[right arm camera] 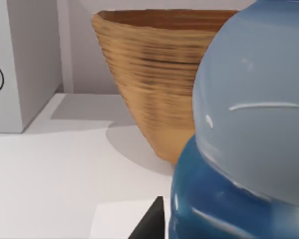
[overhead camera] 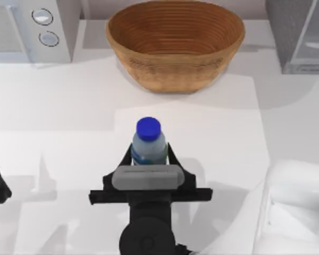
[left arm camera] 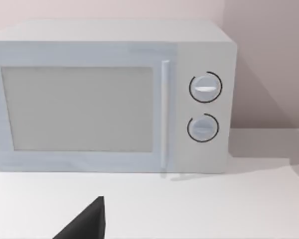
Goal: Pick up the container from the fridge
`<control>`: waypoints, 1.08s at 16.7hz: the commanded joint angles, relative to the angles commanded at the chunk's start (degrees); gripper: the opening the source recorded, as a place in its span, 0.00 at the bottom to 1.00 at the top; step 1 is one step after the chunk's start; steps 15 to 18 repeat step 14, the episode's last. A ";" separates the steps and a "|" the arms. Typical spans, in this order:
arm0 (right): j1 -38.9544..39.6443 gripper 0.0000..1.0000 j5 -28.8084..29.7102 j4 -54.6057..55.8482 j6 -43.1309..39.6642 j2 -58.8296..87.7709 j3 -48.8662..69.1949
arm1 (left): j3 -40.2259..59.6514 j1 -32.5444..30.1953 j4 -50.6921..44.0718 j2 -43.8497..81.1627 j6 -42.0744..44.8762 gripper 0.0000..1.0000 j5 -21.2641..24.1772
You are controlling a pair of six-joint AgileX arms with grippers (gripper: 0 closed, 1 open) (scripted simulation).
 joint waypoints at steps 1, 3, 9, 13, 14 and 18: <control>0.00 0.45 0.00 0.00 0.00 0.00 0.00 | 0.00 0.00 0.00 0.00 0.00 1.00 0.00; 0.00 0.60 0.00 0.00 0.00 0.00 0.00 | 0.00 0.00 0.00 0.00 0.00 1.00 0.00; 0.00 1.00 0.00 0.00 0.00 0.00 0.00 | 0.00 0.00 0.00 0.00 0.00 1.00 0.00; 0.00 1.00 0.00 0.00 0.00 0.00 0.00 | 0.00 0.00 0.00 0.00 0.00 1.00 0.00; 0.00 1.00 0.00 0.00 0.00 0.00 0.00 | 0.00 0.00 0.00 0.00 0.00 1.00 0.00; 0.00 1.00 0.00 0.00 0.00 0.00 0.00 | 0.00 0.00 0.00 0.00 0.00 1.00 0.00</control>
